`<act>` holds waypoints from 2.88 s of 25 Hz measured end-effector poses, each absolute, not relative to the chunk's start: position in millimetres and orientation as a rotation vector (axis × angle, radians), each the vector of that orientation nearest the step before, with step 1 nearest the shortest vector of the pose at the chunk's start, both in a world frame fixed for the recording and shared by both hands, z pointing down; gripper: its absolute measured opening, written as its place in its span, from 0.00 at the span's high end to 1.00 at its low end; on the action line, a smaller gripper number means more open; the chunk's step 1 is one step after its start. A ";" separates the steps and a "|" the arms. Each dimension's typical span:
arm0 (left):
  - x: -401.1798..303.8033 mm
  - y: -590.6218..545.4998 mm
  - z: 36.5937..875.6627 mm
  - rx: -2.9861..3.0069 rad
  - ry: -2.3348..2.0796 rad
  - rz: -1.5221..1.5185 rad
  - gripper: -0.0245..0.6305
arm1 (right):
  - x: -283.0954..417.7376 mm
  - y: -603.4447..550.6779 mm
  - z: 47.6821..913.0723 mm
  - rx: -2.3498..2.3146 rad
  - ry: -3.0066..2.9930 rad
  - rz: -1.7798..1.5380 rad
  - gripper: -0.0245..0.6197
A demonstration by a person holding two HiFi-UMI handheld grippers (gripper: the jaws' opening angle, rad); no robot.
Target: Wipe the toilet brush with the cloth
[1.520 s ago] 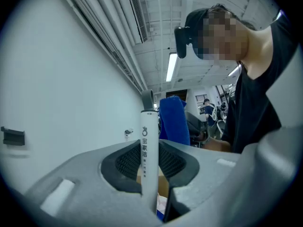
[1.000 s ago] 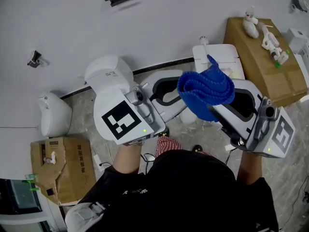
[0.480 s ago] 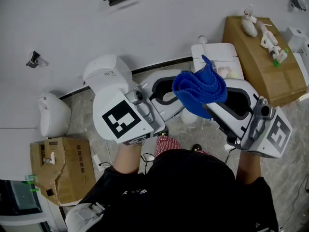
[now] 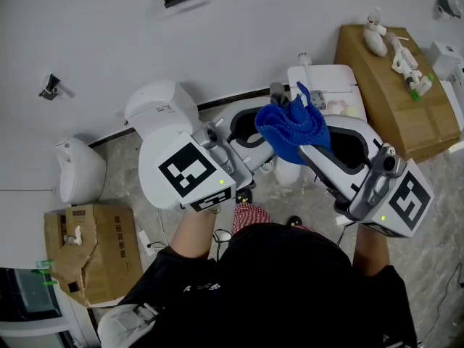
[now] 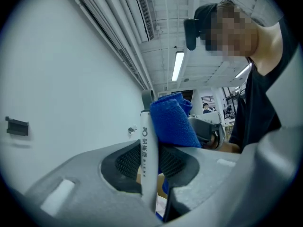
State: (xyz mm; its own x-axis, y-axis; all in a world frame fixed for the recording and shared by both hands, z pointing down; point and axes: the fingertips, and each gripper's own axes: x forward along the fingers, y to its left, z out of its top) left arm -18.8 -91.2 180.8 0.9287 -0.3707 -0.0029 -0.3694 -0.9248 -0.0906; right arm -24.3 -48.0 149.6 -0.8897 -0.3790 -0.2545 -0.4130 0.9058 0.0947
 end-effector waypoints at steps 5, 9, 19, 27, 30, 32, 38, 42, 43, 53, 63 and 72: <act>-18.2 -102.2 183.3 -2.998 0.625 -0.026 0.82 | -22.4 -56.7 156.8 -0.691 2.859 0.245 0.86; -18.8 -107.1 182.9 -3.008 0.650 -0.009 0.82 | -19.3 -59.0 161.2 -0.723 2.856 0.230 0.86; -24.0 -112.6 173.9 -3.012 0.712 0.034 0.82 | -14.5 -57.9 173.6 -0.785 2.849 0.216 0.86; -27.0 -117.3 167.3 -3.017 0.725 0.063 0.82 | -16.5 -64.3 190.6 -0.859 2.909 0.231 0.86; -26.7 -117.3 166.2 -3.013 0.730 0.064 0.82 | -17.4 -66.5 198.0 -0.853 2.914 0.189 0.86; -26.7 -116.6 165.9 -3.010 0.734 0.062 0.82 | -18.8 -67.6 202.3 -0.851 2.916 0.166 0.86; -25.7 -114.2 164.2 -3.016 0.716 0.075 0.82 | -25.8 -73.9 215.1 -0.828 2.939 0.131 0.86; -24.6 -111.4 162.9 -3.020 0.700 0.072 0.82 | -32.8 -75.3 217.8 -0.804 2.923 0.091 0.86; -24.4 -111.5 163.3 -3.018 0.703 0.069 0.82 | -32.4 -76.3 220.0 -0.812 2.926 0.089 0.86; -22.6 -113.7 161.1 -3.002 0.709 0.063 0.82 | -31.7 -82.2 234.2 -0.837 2.949 0.052 0.86; -20.2 -114.8 162.6 -2.983 0.721 0.035 0.82 | -32.9 -86.3 257.7 -0.846 2.980 -0.014 0.86; -18.1 -113.3 157.9 -2.966 0.718 0.036 0.82 | -32.3 -88.9 271.6 -0.860 2.987 -0.058 0.86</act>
State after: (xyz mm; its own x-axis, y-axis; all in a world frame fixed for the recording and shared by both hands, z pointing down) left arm -18.1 -113.3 157.9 0.8893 -0.4553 -0.0439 -0.4574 -0.8855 -0.0818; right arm -32.3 -88.9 271.6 -0.8466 -0.5318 -0.0213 -0.5306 0.8465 -0.0449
